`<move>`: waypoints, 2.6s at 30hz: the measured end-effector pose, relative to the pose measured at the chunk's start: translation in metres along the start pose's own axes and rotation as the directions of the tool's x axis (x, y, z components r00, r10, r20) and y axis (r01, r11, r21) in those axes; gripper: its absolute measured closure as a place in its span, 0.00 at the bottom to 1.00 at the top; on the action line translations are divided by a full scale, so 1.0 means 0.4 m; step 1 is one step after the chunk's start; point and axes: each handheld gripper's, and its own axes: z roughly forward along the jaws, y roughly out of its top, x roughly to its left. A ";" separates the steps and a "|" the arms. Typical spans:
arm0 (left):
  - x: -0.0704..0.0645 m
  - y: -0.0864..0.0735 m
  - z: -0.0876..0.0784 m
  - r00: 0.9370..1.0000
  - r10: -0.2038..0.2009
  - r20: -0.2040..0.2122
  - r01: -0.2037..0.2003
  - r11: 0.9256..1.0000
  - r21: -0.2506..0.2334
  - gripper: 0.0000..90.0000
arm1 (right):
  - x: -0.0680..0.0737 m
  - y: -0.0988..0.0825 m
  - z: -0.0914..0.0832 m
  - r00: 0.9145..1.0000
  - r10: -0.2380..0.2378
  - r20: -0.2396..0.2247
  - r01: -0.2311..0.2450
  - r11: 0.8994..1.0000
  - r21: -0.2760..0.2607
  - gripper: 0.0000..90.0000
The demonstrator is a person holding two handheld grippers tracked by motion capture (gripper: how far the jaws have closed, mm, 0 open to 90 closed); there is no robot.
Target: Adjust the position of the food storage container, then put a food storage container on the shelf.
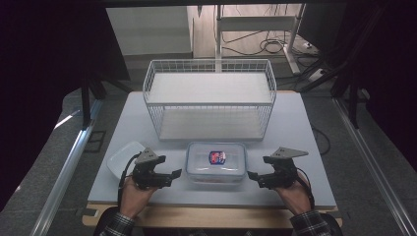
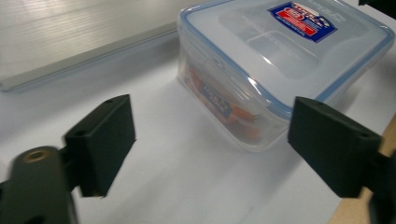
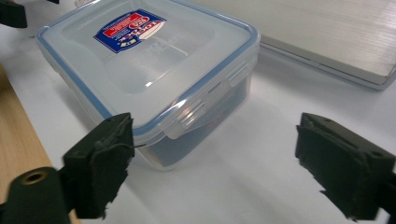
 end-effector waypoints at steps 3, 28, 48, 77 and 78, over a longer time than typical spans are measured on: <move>-0.004 0.003 0.002 0.999 0.027 0.017 -0.026 0.999 -0.020 0.09 | -0.002 0.003 -0.003 1.000 0.005 -0.007 -0.005 1.000 -0.017 0.09; 0.012 0.069 0.065 0.995 0.026 0.096 -0.032 0.998 0.062 0.06 | 0.009 0.054 0.039 0.995 0.060 -0.075 -0.058 0.998 0.029 0.03; 0.036 0.092 0.189 0.940 -0.135 0.313 0.080 0.980 0.183 0.00 | -0.024 0.071 0.149 0.951 0.219 -0.216 -0.184 0.968 0.170 0.05; -0.016 0.061 0.052 0.961 -0.106 0.257 0.082 0.991 0.102 0.51 | 0.006 0.035 0.026 0.920 0.310 -0.240 -0.293 0.951 0.104 0.57; -0.011 0.061 0.054 0.959 -0.112 0.259 0.088 0.991 0.101 0.51 | 0.006 0.035 0.026 0.920 0.310 -0.240 -0.293 0.951 0.104 0.57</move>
